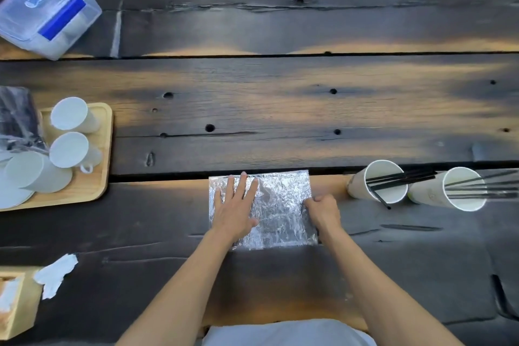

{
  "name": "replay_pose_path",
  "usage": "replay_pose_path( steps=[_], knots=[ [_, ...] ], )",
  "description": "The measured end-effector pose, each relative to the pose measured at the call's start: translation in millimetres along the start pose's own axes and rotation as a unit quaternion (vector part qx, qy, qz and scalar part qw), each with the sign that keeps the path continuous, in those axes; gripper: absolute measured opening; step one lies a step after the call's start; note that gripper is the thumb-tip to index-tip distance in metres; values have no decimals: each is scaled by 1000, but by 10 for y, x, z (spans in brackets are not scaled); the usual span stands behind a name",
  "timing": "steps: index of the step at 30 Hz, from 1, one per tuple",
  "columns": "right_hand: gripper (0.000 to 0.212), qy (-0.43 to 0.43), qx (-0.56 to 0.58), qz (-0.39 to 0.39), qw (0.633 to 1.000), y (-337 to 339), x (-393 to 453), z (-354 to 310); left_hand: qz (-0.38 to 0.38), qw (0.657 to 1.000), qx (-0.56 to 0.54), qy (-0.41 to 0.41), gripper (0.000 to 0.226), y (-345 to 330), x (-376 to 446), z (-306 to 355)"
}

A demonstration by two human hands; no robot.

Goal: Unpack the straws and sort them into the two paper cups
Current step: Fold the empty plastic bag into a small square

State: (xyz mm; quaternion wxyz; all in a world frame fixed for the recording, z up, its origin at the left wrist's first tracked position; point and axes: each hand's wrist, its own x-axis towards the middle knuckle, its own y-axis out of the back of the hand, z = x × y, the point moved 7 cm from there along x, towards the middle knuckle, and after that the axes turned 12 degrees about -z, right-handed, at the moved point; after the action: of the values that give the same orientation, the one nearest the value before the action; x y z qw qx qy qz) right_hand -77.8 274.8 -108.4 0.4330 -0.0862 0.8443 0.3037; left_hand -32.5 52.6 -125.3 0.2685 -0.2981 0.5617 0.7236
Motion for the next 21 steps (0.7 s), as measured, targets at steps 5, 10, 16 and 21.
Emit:
replay_pose_path(
  steps=[5,10,16,21],
  knots=[
    [23,21,66,-66,995,-12,23,24,9,1000,-5,-11,98,-16,-14,53],
    [20,78,82,-57,992,182,-112,-19,18,1000,8,-21,91,-155,-78,207],
    [13,143,142,-79,976,313,-378,-74,26,999,4,-23,90,-228,-108,356],
    [14,206,118,-119,964,149,-596,-268,44,999,-18,-27,92,-256,-92,494]
  ],
)
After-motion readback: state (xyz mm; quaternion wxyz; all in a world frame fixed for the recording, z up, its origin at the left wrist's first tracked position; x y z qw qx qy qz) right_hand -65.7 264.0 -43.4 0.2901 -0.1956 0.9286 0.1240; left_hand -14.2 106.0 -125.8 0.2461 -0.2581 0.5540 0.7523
